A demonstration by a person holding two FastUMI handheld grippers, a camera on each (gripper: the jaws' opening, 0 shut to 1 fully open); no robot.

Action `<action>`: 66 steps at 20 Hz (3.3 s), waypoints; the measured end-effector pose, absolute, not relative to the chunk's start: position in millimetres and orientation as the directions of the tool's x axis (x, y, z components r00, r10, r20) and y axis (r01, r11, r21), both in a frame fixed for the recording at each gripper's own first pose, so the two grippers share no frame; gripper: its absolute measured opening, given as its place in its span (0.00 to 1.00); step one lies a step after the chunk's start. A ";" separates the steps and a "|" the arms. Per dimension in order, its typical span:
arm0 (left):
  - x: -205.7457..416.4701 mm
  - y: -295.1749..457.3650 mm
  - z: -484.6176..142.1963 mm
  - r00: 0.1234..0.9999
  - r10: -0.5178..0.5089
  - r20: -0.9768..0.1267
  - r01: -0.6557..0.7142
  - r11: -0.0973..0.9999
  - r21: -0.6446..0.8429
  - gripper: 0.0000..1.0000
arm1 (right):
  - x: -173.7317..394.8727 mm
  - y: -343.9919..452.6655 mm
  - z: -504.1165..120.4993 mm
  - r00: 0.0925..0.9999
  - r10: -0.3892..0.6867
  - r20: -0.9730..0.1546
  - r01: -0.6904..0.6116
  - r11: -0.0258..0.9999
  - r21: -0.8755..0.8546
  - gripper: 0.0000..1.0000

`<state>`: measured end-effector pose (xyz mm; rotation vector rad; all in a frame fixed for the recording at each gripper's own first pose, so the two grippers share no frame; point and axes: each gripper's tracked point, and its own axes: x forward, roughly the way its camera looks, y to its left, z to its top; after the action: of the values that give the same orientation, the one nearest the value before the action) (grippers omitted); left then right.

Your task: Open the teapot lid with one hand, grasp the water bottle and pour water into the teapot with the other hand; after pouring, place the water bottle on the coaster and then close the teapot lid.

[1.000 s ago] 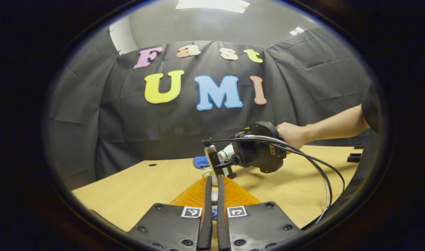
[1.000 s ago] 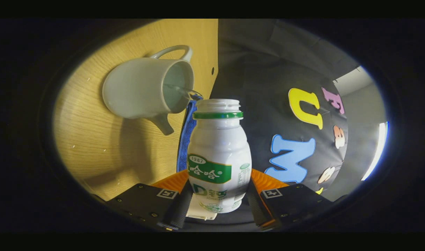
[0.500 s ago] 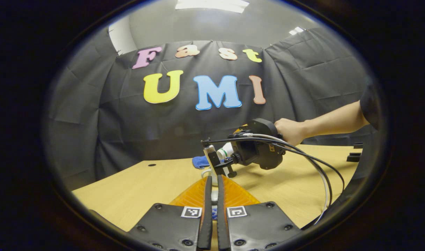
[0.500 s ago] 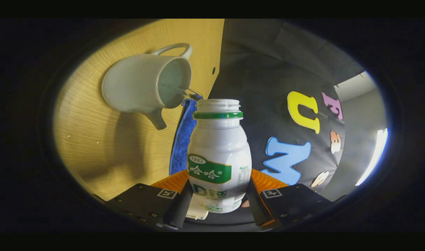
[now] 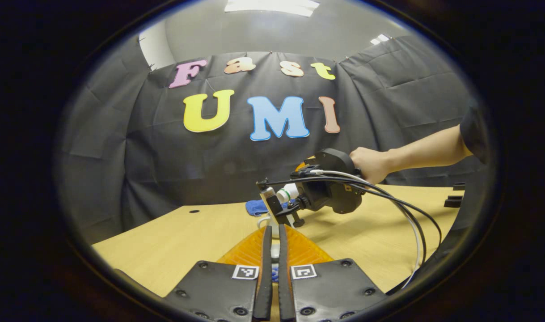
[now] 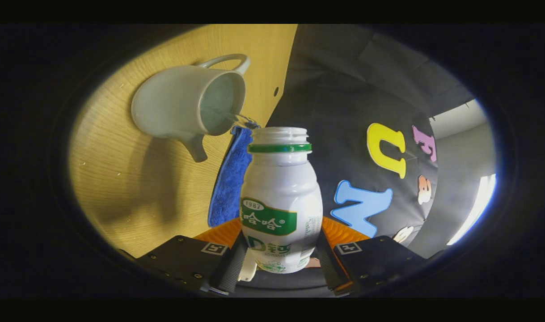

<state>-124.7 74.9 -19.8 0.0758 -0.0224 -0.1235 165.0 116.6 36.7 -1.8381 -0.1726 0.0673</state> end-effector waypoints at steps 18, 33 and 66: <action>-127.5 77.9 -15.3 0.993 -0.118 0.029 0.116 0.990 0.084 0.12 | 165.7 124.9 43.6 0.981 0.187 0.046 0.111 -0.357 -0.927 0.72; -129.1 78.2 -12.2 0.993 -0.113 0.038 0.109 0.990 0.092 0.12 | 163.9 134.2 51.4 0.970 0.225 0.089 0.181 -0.431 -0.884 0.73; -128.2 78.6 -14.7 0.993 -0.110 0.036 0.107 0.990 0.087 0.12 | 168.3 130.5 32.4 0.975 0.220 0.025 0.100 -0.334 -0.937 0.72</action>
<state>-128.2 78.6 -14.7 0.0852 -0.0412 -0.1090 168.3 130.5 32.4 -1.9138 -0.2300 0.1238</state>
